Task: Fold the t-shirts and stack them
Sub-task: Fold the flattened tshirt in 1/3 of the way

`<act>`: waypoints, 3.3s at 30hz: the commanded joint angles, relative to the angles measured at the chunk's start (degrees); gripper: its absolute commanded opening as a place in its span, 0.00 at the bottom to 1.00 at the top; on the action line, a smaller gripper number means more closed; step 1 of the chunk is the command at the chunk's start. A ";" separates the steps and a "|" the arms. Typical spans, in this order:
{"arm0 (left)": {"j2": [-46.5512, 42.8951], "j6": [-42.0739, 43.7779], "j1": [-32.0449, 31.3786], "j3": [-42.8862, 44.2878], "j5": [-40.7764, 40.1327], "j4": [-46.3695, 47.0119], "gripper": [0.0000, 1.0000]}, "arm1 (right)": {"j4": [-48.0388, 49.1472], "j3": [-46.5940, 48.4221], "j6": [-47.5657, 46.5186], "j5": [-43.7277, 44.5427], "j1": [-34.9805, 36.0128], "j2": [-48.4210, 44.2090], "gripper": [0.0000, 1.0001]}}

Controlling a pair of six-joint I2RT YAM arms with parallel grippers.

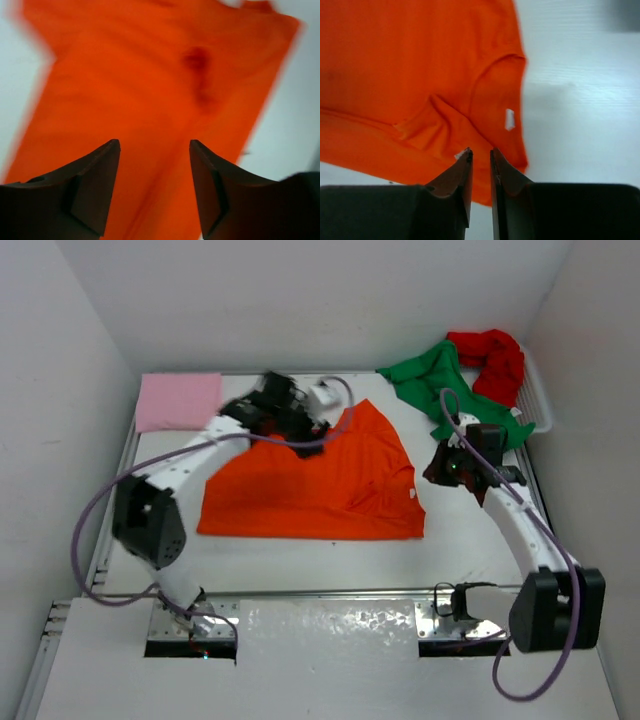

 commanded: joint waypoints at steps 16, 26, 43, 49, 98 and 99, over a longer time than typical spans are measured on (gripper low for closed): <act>25.27 -11.95 -13.06 3.48 13.83 14.33 0.63 | 25.75 1.79 5.21 -28.32 2.08 33.05 0.30; 25.11 -12.05 -13.06 2.16 13.93 13.01 0.00 | 23.73 3.20 2.06 -25.95 4.45 37.54 0.37; 24.32 -3.09 -13.06 3.39 4.70 1.59 0.00 | 27.58 -0.92 3.53 -21.91 2.70 35.09 0.00; 23.70 -2.11 -13.06 2.42 3.38 0.79 0.00 | 32.08 -4.00 3.98 -20.67 1.12 29.02 0.00; 27.04 -5.01 -13.06 7.96 -3.56 3.43 0.00 | 32.69 0.83 -2.35 -13.72 8.59 27.61 0.00; 27.30 -5.01 -13.06 7.87 -3.48 3.43 0.00 | 32.69 0.74 -2.26 -14.17 8.59 28.04 0.00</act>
